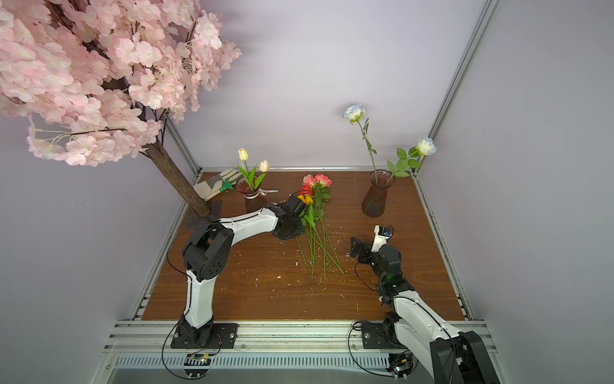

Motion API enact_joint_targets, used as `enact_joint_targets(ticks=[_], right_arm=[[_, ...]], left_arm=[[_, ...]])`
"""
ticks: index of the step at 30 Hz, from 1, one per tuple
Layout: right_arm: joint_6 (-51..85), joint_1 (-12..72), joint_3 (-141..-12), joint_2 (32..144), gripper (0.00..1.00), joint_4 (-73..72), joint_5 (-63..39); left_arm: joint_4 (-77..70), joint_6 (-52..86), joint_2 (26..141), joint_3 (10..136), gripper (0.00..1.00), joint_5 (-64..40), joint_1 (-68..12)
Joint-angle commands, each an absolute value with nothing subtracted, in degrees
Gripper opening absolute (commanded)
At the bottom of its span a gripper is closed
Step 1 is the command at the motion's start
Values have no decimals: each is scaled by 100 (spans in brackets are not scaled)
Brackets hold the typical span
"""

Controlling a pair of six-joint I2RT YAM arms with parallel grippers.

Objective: Arrange the flowers in different vases according to their variety
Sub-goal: Pick up the flower at the center of the board.

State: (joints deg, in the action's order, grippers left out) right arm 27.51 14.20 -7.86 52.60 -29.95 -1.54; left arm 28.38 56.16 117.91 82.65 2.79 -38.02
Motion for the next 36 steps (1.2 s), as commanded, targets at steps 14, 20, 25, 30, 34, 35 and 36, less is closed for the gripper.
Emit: enact_joint_targets(ticks=[14, 20, 25, 30, 34, 35, 36], right_arm=[[2795, 1456, -976, 5157, 100, -3093, -53], [2786, 1455, -984, 5214, 99, -3111, -56], [2769, 1451, -984, 5186, 100, -3076, -27], [2760, 1452, -976, 5168, 100, -3087, -26], [2769, 1452, -976, 5194, 100, -3111, -61], [2769, 1455, -976, 5197, 99, -3105, -60], [2774, 1450, -971, 5202, 99, -3111, -62]], left_arm=[[3292, 5245, 11433, 8102, 0, 1188, -4051], [3277, 4693, 10672, 8126, 0, 1564, -4049], [3209, 3908, 10183, 8379, 0, 1763, -4052], [2608, 2938, 9533, 8380, 0, 1842, -4047], [1894, 2326, 8947, 8172, 0, 2073, -3962], [1686, 2207, 8807, 8081, 0, 2070, -3914], [1458, 2086, 8626, 7971, 0, 2098, -3842]])
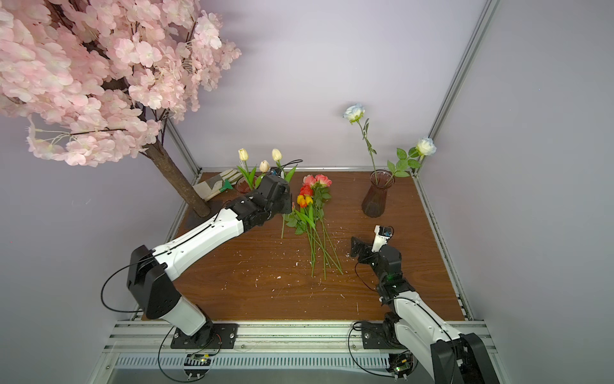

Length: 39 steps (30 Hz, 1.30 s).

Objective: Arrange the flowers in different vases according to their variety
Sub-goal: Pick up the flower at the center of the board, then insert the flower into the vase.

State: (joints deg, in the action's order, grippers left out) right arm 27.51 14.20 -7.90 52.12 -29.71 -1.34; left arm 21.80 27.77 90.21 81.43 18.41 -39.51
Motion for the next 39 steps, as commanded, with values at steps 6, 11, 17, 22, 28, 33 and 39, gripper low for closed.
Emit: enact_joint_targets(ticks=[6, 11, 17, 22, 28, 33, 39], right_arm=[[2777, 1450, -967, 5206, 99, -3142, -72], [2769, 1453, -968, 5220, 100, -3138, -61], [2777, 1451, -958, 5258, 99, -3171, -73], [2769, 1450, -967, 5293, 100, -3171, -88], [2769, 1451, -958, 5325, 99, -3199, -69], [2751, 1451, -976, 5357, 99, -3182, -66], [2742, 1455, -967, 5353, 100, -3190, -44]], left_arm=[[117, 1233, 7814, 7348, 0, 2079, -3378], [-1160, 394, 7461, 6822, 0, 2654, -3273], [-1819, -115, 7528, 6781, 0, 2637, -2843], [-2356, -338, 7617, 6620, 0, 2449, -2432], [-3165, -300, 7745, 6143, 0, 2132, -2108], [-3830, 40, 7947, 5740, 0, 1764, -1869], [-4048, 135, 8084, 5633, 0, 1657, -1811]])
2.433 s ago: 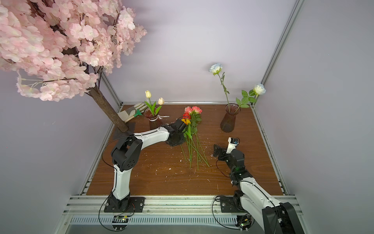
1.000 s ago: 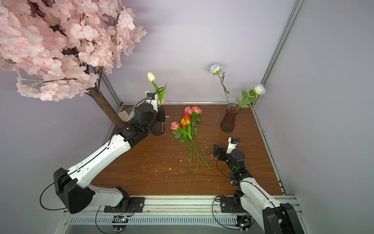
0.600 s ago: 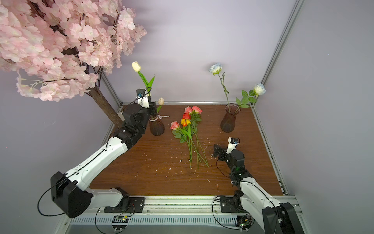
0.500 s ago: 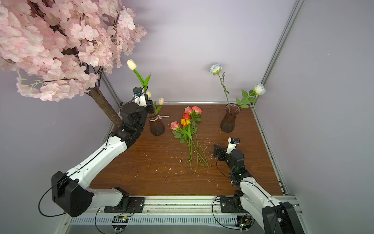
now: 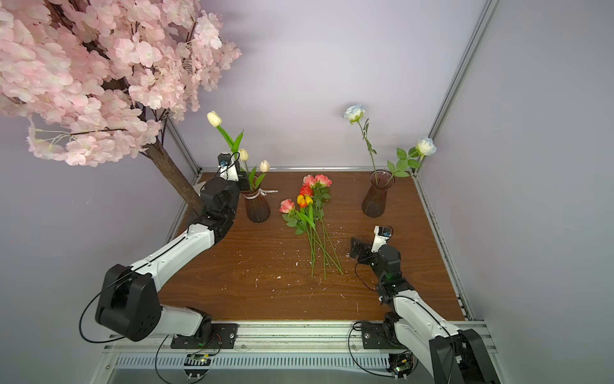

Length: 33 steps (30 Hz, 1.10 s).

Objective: Arrange the flowers in different vases according to their variety
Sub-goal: Insert the flower into the vase.

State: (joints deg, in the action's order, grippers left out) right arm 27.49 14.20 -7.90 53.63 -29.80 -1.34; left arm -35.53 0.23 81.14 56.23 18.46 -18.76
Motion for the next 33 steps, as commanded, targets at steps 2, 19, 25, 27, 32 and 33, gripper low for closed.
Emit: enact_joint_targets(ticks=[2, 19, 25, 27, 32, 33], right_arm=[[2751, 1452, -967, 5378, 99, -3199, -51], [2751, 1450, -962, 5457, 99, -3243, -16], [2784, 1450, -967, 5540, 99, -3325, -105], [2786, 1454, -958, 5563, 98, -3372, -157], [2786, 1461, -949, 5590, 97, -3456, -275], [2786, 1459, -949, 5590, 96, -3470, -306]], left_arm=[[-3994, 126, 8086, 5667, 0, 1631, -1807], [-3718, 110, 8314, 6237, 0, 1432, -1690], [-4078, 227, 8433, 5787, 4, 1376, -1626], [-4135, 325, 8496, 5673, 10, 1183, -1567], [-3851, 641, 8383, 5579, 31, 939, -1525], [-3744, 709, 8279, 5564, 44, 894, -1521]])
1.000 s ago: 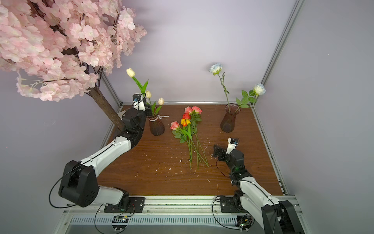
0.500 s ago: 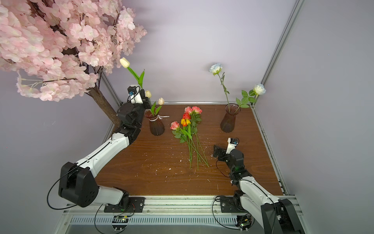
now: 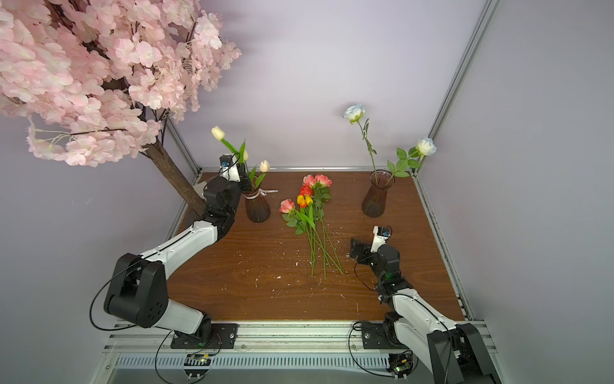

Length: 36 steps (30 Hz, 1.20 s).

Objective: Arrange the flowers in different vases according to their variety
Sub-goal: Insert the flower into the vase, then pick up the flower at the center of the board.

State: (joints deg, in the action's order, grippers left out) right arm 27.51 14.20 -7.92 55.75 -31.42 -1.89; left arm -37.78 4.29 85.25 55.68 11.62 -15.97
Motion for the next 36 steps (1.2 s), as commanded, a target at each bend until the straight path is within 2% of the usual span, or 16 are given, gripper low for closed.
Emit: enact_joint_targets(ticks=[1, 6, 11, 13, 19, 24, 31, 36], right_arm=[[2777, 1472, -949, 5590, 96, -3486, -331], [2619, 1731, -1092, 5557, 94, -3257, -57], [2483, 2049, -1401, 5657, 93, -2896, 181], [2472, 2157, -1559, 5711, 93, -2748, 208], [2487, 2371, -2179, 6173, 90, -2245, 113], [2333, 2567, -2888, 6920, 83, -1662, -309], [1918, 2950, -4060, 8125, 82, -659, -386], [1699, 3156, -4747, 8837, 71, -208, -460]], left_arm=[[-3635, 816, 8171, 5542, 53, 892, -1521], [-2525, 1459, 7560, 5598, 70, 860, -1528], [-1894, 1973, 6820, 5245, 79, 634, -1611], [-1824, 2232, 6478, 4960, 85, 634, -1675], [-1264, 3074, 5601, 4254, 95, 1051, -2106], [-1563, 3531, 5008, 3209, 99, 782, -2213], [-2530, 3452, 4255, 1767, 99, 952, -2373], [-3243, 3114, 4184, 1096, 99, 1149, -2373]])
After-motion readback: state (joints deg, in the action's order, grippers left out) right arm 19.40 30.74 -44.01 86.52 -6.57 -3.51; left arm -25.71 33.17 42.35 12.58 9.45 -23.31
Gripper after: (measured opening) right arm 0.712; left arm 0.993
